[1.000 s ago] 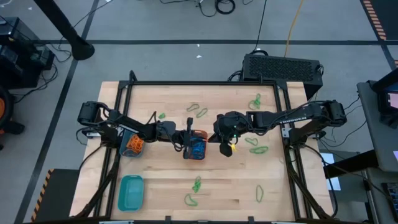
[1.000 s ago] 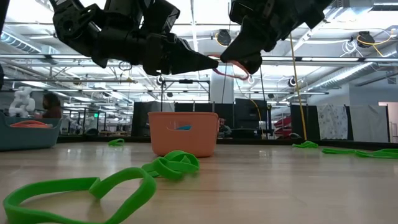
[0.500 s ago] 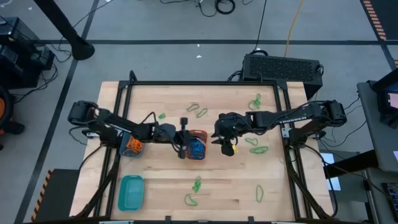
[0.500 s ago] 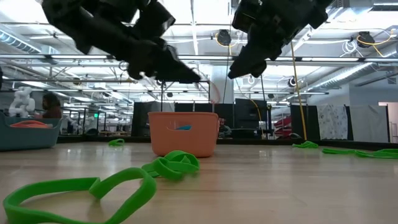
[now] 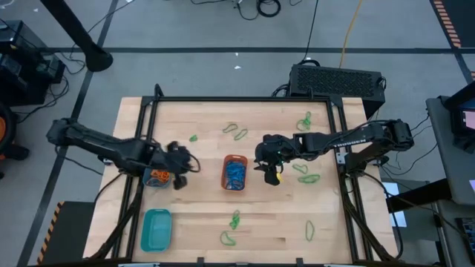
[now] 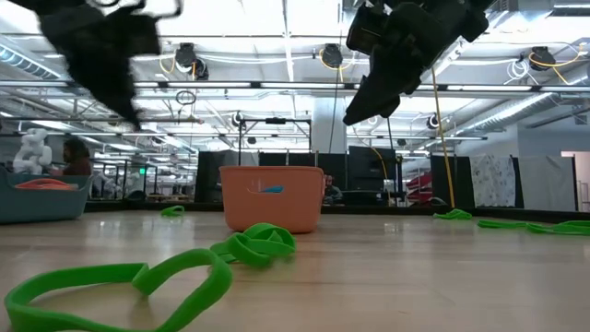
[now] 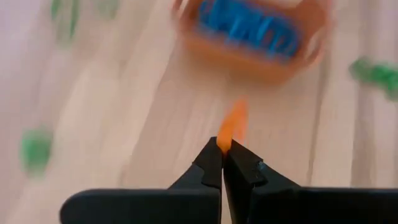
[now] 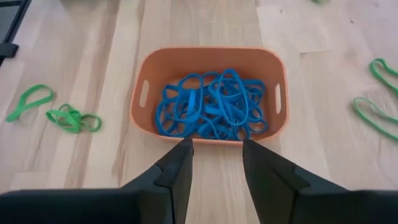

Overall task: Sort rubber bands into baskets
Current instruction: Put the orange rubber band into the blue bin

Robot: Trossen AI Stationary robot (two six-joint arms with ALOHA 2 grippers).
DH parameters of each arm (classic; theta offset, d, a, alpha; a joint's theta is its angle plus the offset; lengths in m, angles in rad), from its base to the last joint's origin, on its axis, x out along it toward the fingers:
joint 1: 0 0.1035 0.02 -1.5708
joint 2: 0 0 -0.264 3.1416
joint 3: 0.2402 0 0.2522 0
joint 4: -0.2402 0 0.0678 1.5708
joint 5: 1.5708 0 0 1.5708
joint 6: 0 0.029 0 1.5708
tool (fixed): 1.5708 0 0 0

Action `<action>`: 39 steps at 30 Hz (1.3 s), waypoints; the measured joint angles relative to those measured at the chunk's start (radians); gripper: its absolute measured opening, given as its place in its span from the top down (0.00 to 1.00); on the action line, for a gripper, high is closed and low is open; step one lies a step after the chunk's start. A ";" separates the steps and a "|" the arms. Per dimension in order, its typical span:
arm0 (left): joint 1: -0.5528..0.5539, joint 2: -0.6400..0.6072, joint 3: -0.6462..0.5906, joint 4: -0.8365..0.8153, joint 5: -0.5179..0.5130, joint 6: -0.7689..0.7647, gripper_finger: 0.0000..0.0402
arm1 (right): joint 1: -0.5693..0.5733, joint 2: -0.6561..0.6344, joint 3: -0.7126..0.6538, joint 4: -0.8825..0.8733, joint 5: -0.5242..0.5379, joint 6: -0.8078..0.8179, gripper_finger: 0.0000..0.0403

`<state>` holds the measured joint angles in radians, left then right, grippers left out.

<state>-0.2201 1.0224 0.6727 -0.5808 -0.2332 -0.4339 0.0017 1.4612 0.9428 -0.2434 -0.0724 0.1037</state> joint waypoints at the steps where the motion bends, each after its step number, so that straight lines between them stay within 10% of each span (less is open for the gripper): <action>1: 0.000 -0.032 0.000 -0.084 0.010 -0.071 0.99 | 0.000 0.000 0.000 -0.002 0.000 -0.004 0.67; 11: 0.001 -0.142 0.000 -0.605 0.214 -0.530 1.00 | 0.000 0.000 0.000 -0.010 -0.002 -0.024 0.67; 18: 0.003 -0.122 0.000 -0.601 0.337 -0.553 1.00 | 0.000 0.000 0.000 -0.009 -0.003 -0.046 0.67; 39: 0.050 0.163 0.181 -0.893 0.231 -0.028 1.00 | -0.001 0.000 0.000 0.019 -0.003 -0.080 0.67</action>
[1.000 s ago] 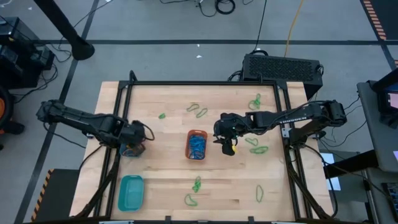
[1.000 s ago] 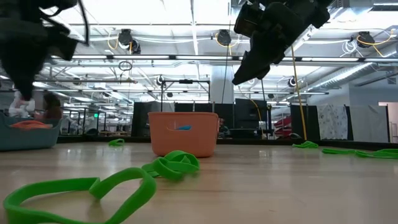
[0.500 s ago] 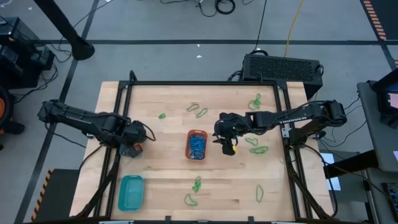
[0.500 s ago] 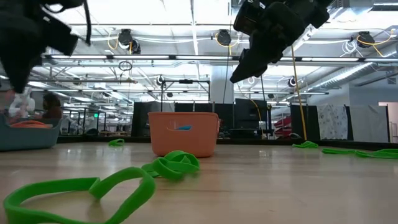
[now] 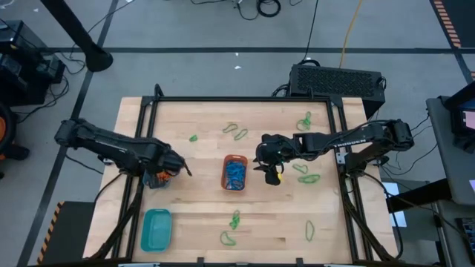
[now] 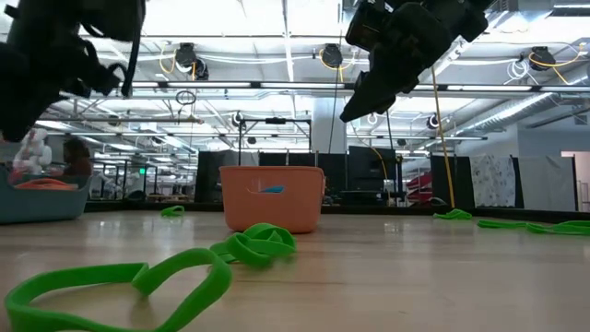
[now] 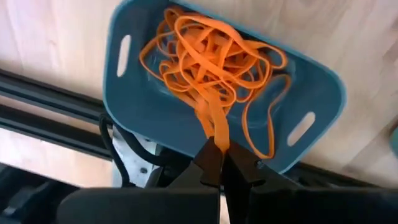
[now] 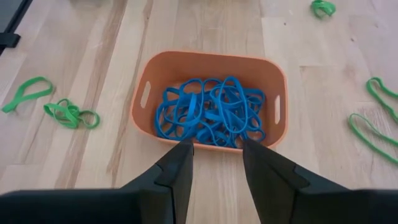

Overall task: Sort rubber bands into baskets
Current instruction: Put the orange rubber band into the blue bin

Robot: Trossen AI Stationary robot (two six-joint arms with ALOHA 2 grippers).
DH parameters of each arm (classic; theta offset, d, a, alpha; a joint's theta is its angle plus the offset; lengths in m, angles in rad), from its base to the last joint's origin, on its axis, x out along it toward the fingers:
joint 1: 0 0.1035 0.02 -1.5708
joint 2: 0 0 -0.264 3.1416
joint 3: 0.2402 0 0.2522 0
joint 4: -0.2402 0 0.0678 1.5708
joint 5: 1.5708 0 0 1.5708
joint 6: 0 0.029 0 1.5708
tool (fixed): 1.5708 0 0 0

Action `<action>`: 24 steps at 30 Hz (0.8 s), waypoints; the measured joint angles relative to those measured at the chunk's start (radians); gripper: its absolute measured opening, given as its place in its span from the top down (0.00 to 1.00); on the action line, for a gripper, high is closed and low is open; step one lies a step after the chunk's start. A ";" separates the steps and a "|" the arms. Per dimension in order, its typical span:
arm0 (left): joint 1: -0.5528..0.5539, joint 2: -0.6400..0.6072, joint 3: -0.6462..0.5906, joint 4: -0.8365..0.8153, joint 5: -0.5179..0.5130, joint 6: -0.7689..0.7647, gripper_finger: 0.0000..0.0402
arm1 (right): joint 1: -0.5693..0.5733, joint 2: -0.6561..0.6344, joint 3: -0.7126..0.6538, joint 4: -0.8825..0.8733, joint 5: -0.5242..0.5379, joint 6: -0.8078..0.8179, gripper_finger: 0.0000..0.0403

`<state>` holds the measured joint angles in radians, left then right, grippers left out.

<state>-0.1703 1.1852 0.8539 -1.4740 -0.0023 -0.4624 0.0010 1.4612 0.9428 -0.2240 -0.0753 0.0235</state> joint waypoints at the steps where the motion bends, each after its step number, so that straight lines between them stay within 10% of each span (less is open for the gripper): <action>1: 0.000 0.024 0.000 0.001 0.001 0.006 1.00 | 0.000 0.000 0.000 -0.004 0.000 0.000 0.67; 24: -0.021 0.236 0.000 -0.003 0.132 0.101 0.81 | 0.001 0.000 0.000 -0.070 0.000 0.043 0.67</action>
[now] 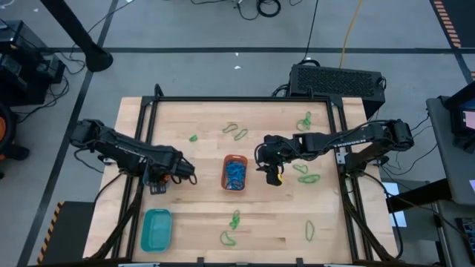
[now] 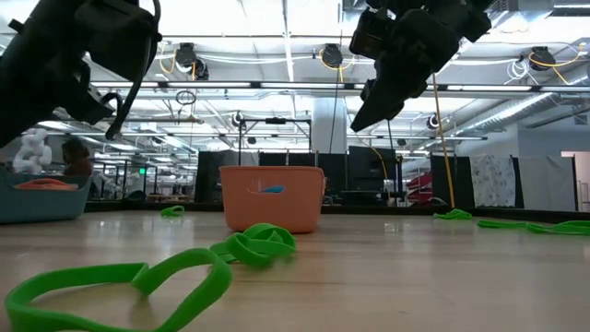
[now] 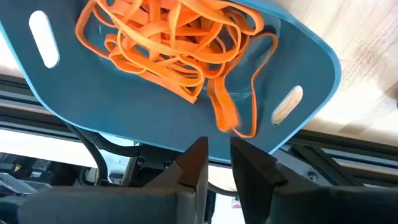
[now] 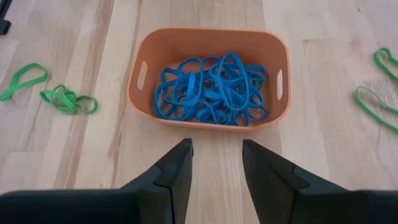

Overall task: Sort rubber bands into baskets
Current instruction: Put the orange rubber band into the blue bin, then put the green rubber band into the green bin

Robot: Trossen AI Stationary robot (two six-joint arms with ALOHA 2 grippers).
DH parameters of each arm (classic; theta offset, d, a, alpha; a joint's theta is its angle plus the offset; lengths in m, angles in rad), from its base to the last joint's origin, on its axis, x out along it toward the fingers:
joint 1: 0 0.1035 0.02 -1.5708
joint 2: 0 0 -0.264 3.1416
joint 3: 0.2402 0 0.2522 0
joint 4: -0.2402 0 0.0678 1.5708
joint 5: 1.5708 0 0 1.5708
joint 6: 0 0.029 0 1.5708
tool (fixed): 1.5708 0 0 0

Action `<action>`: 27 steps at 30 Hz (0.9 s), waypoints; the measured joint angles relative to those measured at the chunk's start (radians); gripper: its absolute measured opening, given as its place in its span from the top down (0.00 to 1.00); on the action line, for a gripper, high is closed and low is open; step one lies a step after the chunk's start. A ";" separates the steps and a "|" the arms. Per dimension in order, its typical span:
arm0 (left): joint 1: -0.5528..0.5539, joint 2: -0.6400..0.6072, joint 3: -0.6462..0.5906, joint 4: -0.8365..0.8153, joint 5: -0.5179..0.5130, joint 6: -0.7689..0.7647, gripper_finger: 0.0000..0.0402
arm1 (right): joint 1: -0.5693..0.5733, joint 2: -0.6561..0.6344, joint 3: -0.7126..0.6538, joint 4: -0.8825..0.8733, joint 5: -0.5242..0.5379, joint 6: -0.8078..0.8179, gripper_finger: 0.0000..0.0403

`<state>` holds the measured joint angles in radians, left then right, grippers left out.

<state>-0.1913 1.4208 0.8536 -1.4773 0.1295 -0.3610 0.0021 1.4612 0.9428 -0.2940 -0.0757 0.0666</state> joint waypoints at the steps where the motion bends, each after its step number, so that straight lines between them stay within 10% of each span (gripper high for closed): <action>1: -0.002 0.000 0.000 0.000 0.000 -0.008 0.80 | 0.000 0.000 0.000 -0.004 0.000 0.000 0.67; 21: -0.007 -0.070 0.099 -0.070 -0.052 -0.070 0.76 | 0.000 0.000 0.000 0.014 0.000 0.015 0.67; 27: -0.019 -0.158 0.118 0.298 -0.180 -0.087 0.76 | 0.003 0.000 0.000 0.011 -0.002 0.038 0.67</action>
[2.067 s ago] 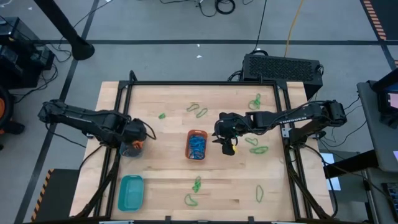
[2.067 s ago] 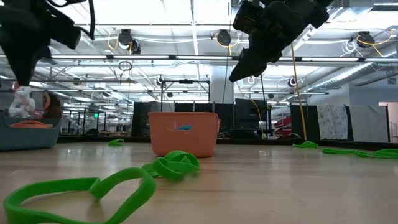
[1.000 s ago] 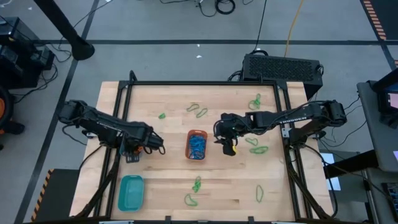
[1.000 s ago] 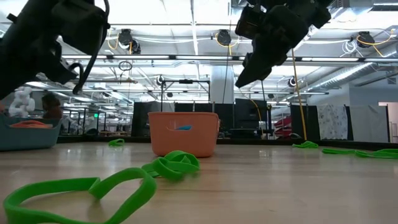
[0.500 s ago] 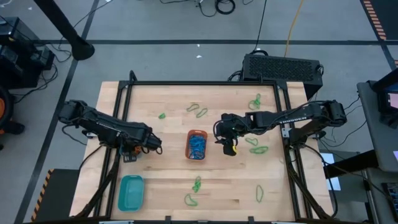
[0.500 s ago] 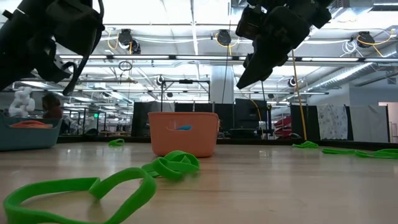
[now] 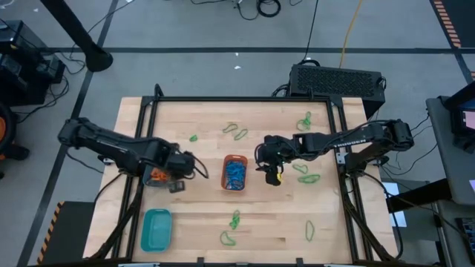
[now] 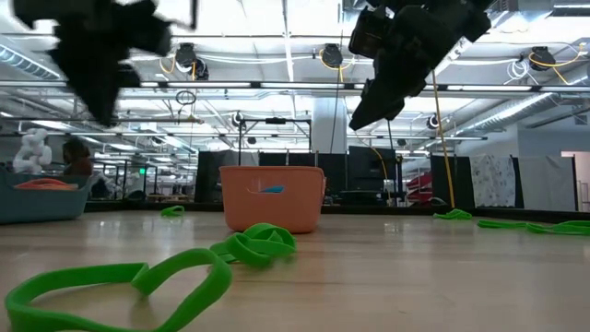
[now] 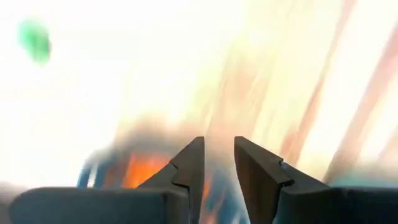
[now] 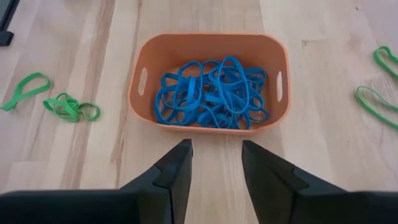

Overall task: Sort rubber bands into baskets
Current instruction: Put the green rubber band into the green bin

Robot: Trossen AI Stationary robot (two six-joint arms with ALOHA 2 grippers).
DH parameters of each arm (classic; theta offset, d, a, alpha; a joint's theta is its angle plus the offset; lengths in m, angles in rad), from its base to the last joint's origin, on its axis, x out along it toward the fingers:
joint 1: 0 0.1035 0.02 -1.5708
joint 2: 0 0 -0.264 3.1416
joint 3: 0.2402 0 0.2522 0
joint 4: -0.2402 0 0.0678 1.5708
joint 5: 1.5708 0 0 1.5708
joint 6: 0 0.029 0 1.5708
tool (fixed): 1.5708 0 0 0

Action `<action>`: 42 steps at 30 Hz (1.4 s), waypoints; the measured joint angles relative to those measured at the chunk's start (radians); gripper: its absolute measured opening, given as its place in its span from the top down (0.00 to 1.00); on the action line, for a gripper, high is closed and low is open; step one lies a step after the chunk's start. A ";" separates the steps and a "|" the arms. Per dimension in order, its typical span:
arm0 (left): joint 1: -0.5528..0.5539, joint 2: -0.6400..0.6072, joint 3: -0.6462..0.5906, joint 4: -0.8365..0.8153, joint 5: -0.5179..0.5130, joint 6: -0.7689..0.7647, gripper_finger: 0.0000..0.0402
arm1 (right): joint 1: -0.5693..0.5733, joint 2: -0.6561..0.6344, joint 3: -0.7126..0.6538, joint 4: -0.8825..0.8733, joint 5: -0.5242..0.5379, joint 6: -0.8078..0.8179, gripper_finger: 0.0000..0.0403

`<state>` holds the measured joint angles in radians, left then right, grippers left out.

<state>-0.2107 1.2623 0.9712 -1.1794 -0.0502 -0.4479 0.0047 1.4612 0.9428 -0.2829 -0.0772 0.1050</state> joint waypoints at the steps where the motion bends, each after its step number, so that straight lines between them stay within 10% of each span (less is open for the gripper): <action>1: -0.006 -0.010 -0.010 0.087 -0.016 0.020 0.76 | 0.003 0.000 0.000 -0.001 0.000 0.010 0.67; 14: -0.211 0.190 -0.072 1.027 0.075 0.327 0.76 | 0.173 0.000 0.000 -0.037 -0.003 0.112 0.67; 42: -0.210 0.690 0.183 1.036 -0.116 0.404 0.76 | 0.416 0.000 0.000 -0.031 0.188 0.325 0.67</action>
<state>-0.4208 1.9522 1.1545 -0.1433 -0.1661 -0.0437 0.4210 1.4612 0.9424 -0.3134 0.1104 0.4301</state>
